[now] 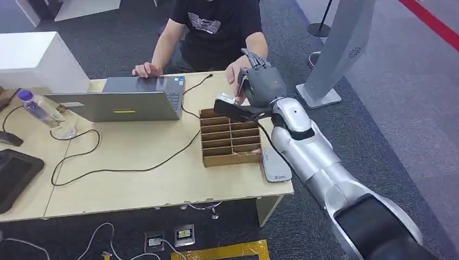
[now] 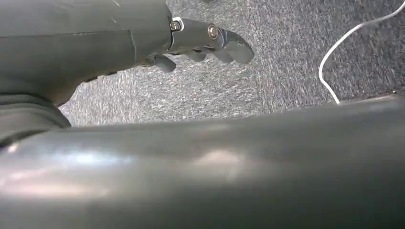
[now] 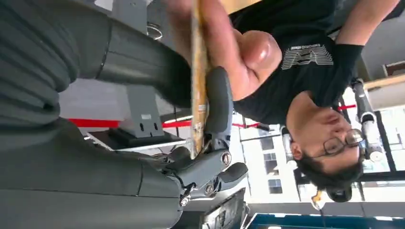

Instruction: Pass the card to the sensor for recognition and then transmit it.

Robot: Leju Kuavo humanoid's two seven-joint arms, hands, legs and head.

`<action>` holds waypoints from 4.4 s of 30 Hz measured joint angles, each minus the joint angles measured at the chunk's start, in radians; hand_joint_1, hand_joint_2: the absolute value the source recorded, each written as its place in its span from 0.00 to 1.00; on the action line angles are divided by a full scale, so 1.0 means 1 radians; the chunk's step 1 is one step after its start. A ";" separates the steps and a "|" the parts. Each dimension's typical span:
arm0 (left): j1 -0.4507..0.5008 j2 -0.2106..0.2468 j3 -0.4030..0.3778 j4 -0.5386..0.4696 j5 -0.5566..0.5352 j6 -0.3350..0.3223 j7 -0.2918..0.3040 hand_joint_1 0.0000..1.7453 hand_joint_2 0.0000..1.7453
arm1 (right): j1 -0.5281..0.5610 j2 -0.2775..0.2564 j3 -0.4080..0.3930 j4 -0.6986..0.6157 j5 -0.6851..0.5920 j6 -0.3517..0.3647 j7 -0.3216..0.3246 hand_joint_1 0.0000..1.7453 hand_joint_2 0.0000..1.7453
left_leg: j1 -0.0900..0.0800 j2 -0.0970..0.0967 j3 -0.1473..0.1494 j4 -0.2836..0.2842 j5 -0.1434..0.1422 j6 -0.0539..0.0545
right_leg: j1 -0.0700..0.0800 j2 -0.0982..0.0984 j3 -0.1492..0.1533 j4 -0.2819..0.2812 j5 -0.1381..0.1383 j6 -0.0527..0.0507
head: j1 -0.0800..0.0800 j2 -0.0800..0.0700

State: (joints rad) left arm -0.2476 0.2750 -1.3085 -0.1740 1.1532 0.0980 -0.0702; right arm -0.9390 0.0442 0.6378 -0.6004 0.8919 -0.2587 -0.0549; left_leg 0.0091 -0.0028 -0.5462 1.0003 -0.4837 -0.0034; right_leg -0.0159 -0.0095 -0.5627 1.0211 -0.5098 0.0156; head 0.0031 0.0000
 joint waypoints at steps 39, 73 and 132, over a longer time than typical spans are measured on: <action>0.061 0.004 0.000 0.000 0.040 0.011 -0.006 0.00 0.00 | 0.294 -0.309 0.002 -0.533 -0.104 0.153 0.201 0.00 1.00 | 0.000 0.001 0.000 0.000 0.000 0.000 | 0.000 0.001 0.000 0.000 0.001 -0.001 | 0.000 0.000; 0.063 0.002 0.003 0.000 0.069 0.072 0.019 0.00 0.00 | 0.692 -0.371 0.047 -0.638 0.020 -0.088 0.318 0.00 1.00 | 0.000 0.000 -0.001 0.000 0.000 0.000 | 0.000 0.000 0.000 -0.001 0.000 -0.001 | 0.000 0.000; 0.076 0.000 0.003 0.001 0.055 0.076 0.040 0.00 0.00 | 0.486 -0.153 0.106 -0.347 0.184 -0.088 0.101 0.00 1.00 | 0.000 0.000 -0.001 -0.001 0.000 0.000 | 0.000 -0.001 0.000 -0.001 0.000 -0.001 | 0.000 0.000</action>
State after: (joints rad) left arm -0.1716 0.2750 -1.3054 -0.1728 1.2078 0.1740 -0.0305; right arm -0.4525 -0.1087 0.7439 -0.9476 1.0762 -0.3464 0.0458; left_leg 0.0094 -0.0025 -0.5475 0.9997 -0.4839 -0.0037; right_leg -0.0157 -0.0102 -0.5625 1.0206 -0.5094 0.0147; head 0.0031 0.0000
